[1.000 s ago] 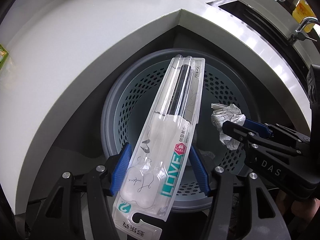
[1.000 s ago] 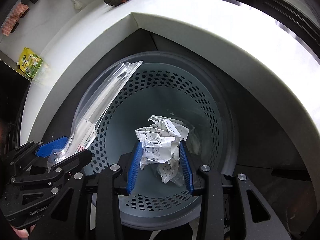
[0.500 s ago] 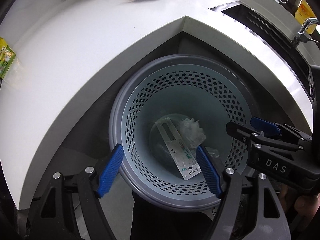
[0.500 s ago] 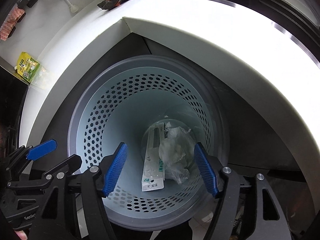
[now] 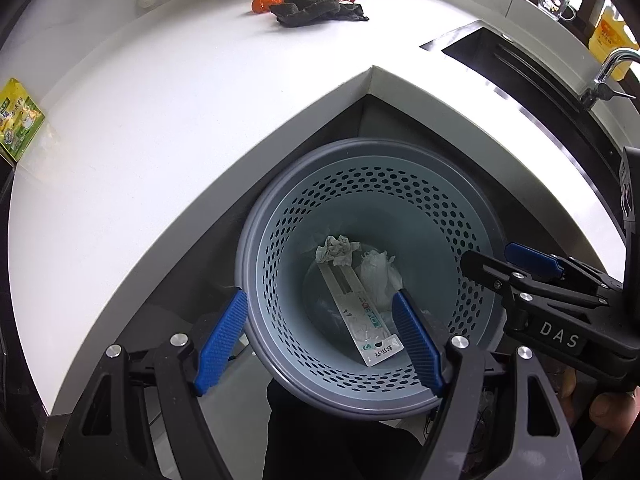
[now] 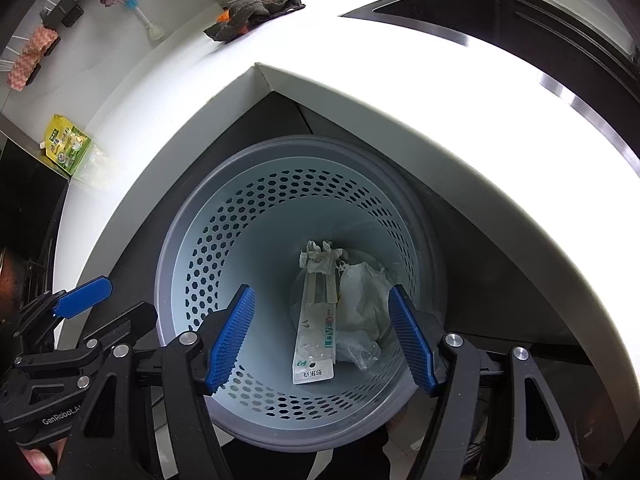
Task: Collect trash
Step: 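Move both tools back toward the dark cloth and tangerine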
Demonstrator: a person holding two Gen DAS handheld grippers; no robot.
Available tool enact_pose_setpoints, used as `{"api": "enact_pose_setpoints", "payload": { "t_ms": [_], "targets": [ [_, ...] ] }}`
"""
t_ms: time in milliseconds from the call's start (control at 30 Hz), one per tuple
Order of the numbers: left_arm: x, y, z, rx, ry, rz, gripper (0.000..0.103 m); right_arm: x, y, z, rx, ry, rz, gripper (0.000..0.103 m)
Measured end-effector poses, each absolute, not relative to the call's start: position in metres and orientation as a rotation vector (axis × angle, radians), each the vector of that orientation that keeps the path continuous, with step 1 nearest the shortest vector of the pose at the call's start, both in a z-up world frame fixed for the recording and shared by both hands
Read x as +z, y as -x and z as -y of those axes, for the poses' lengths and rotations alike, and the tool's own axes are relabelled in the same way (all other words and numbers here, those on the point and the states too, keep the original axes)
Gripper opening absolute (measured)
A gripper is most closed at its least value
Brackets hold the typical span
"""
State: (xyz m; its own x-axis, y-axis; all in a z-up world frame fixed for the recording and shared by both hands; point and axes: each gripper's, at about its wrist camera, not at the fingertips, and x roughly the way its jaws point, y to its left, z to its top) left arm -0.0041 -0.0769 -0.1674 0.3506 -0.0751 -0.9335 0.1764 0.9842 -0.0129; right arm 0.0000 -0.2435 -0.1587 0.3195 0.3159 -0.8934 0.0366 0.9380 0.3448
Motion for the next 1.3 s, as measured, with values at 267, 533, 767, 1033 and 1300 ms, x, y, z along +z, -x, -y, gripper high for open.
{"api": "enact_pose_setpoints", "payload": {
  "t_ms": [267, 533, 767, 1033, 1300],
  "targets": [
    [-0.140, 0.005, 0.075, -0.144, -0.078, -1.153, 0.073, -0.136, 0.005, 0.248, 0.216, -0.317, -1.198, 0.067],
    [-0.113, 0.003, 0.064, -0.099, -0.053, -1.099, 0.077, -0.120, 0.002, 0.254, 0.232, -0.307, -1.166, 0.067],
    [-0.091, -0.010, 0.043, -0.086, -0.036, -1.061, 0.080, -0.100, -0.009, 0.254, 0.226, -0.307, -1.119, 0.067],
    [-0.064, -0.064, 0.024, -0.131, -0.080, -0.985, 0.080, -0.072, -0.042, 0.249, 0.143, -0.307, -1.046, 0.067],
    [-0.054, -0.134, 0.003, -0.201, -0.124, -0.932, 0.081, -0.061, -0.092, 0.229, 0.065, -0.329, -1.002, 0.068]
  ]
}}
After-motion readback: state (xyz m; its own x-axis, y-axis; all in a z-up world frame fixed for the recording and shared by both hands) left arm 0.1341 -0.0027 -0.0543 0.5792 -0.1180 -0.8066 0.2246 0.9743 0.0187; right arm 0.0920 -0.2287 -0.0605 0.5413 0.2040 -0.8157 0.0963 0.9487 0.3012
